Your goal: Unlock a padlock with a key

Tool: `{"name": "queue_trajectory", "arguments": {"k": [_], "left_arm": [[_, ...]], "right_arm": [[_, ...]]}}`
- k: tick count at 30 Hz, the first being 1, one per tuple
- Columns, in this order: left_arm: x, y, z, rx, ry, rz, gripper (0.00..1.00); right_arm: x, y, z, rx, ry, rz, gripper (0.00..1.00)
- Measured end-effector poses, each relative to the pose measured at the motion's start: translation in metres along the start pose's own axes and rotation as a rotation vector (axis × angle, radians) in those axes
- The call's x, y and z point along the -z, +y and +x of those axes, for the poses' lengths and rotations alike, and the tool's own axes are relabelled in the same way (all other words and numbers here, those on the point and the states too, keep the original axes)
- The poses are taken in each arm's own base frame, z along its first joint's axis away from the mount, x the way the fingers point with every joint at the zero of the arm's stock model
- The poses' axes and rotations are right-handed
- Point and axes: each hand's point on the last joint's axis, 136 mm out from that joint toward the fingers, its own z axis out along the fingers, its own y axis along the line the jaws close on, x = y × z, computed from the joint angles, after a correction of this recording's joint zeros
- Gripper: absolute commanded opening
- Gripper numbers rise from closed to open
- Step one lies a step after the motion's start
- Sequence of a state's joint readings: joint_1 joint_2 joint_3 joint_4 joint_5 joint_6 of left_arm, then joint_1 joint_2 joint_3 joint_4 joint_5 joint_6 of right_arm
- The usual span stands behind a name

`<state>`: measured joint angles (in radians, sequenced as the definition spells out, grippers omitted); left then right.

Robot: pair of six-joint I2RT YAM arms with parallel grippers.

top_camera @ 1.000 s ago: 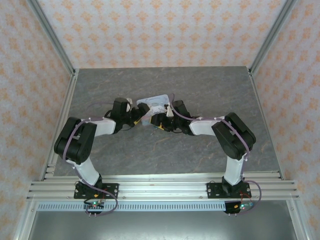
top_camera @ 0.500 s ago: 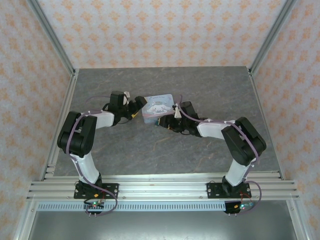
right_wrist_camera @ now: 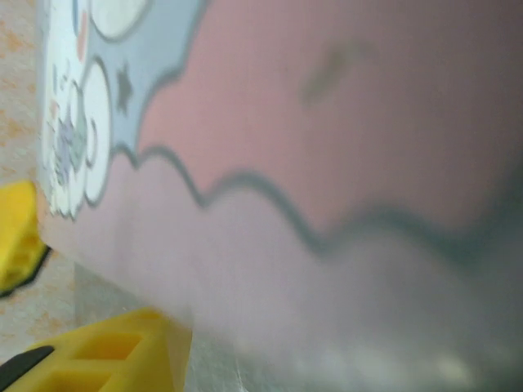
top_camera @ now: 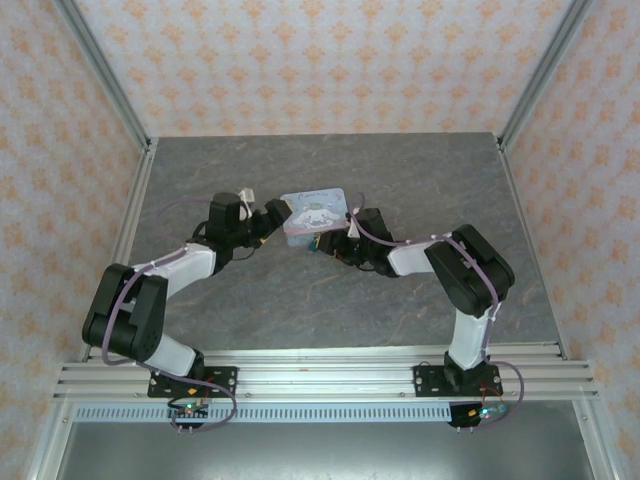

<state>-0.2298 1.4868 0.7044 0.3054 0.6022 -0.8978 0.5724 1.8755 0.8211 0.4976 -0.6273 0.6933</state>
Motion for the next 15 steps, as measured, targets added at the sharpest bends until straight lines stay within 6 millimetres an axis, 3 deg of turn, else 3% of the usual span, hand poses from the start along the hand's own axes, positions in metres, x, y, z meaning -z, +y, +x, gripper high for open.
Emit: {"name": "queue_trajectory", "arguments": {"k": [8,15], "left_arm": [[0.008,0.019,0.021,0.044,0.009,-0.041,0.96],[0.010,0.022,0.026,0.059,0.010,-0.045,0.96]], "right_arm": [[-0.009,0.007,-0.006,-0.011,-0.026,-0.045,0.48],[-0.020,0.015,-0.005,0.030,-0.040,-0.064,0.35]]}}
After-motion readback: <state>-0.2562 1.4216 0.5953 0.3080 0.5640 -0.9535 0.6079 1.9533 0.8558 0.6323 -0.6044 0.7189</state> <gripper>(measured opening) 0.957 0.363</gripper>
